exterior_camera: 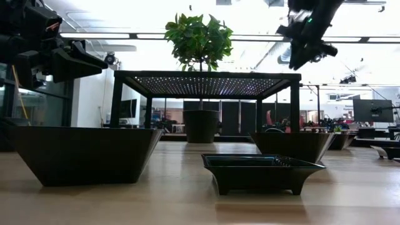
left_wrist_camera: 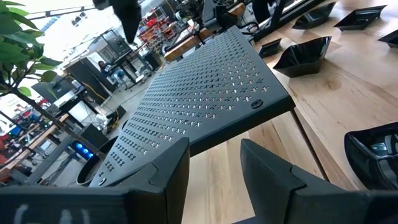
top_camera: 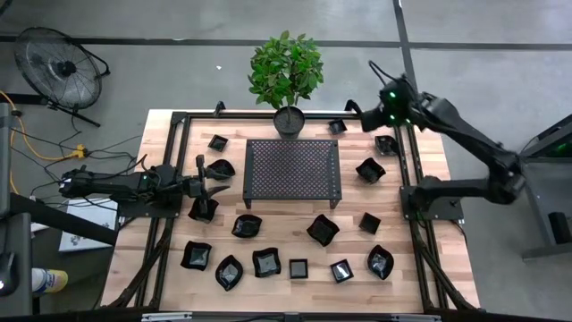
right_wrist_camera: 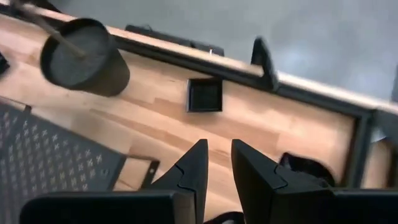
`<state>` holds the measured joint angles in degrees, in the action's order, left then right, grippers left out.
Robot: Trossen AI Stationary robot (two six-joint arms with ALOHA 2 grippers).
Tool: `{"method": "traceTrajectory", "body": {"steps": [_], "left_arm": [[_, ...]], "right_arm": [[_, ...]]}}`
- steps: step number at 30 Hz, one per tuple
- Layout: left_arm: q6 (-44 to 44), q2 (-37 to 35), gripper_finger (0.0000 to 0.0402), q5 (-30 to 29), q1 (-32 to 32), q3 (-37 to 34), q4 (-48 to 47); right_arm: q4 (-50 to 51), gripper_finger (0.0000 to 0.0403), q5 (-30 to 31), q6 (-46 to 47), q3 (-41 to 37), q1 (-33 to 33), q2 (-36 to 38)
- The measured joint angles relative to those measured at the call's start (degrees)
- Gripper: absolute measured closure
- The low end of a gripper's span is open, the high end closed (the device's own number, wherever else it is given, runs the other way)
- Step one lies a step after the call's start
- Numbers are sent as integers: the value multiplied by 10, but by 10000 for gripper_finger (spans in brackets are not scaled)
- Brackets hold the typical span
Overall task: Pick & Place Mini shaped plates
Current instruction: Put the black square plate on the shelf
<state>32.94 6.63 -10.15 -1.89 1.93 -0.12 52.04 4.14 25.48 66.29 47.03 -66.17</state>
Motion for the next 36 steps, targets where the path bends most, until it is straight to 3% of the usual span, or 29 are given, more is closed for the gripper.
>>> {"method": "traceTrajectory", "body": {"steps": [5, 9, 13, 17, 20, 32, 36], "left_arm": [[0, 0, 261, 1, 0, 0, 0], [0, 0, 261, 1, 0, 0, 0], [0, 0, 261, 1, 0, 0, 0], [0, 0, 261, 1, 0, 0, 0], [0, 0, 261, 1, 0, 0, 0], [0, 0, 261, 1, 0, 0, 0], [0, 0, 261, 1, 0, 0, 0]], "right_arm": [[-12, 336, -29, 69, 5, 34, -86], [-44, 336, -63, 32, 5, 35, -142], [-106, 336, -107, -114, 5, 26, -183], [-127, 336, -152, -328, 5, 17, -206], [-120, 336, -148, -450, 5, 17, -220], [-131, 334, -97, -734, 5, 33, -297], [-141, 312, -92, -786, 4, 36, -318]]}}
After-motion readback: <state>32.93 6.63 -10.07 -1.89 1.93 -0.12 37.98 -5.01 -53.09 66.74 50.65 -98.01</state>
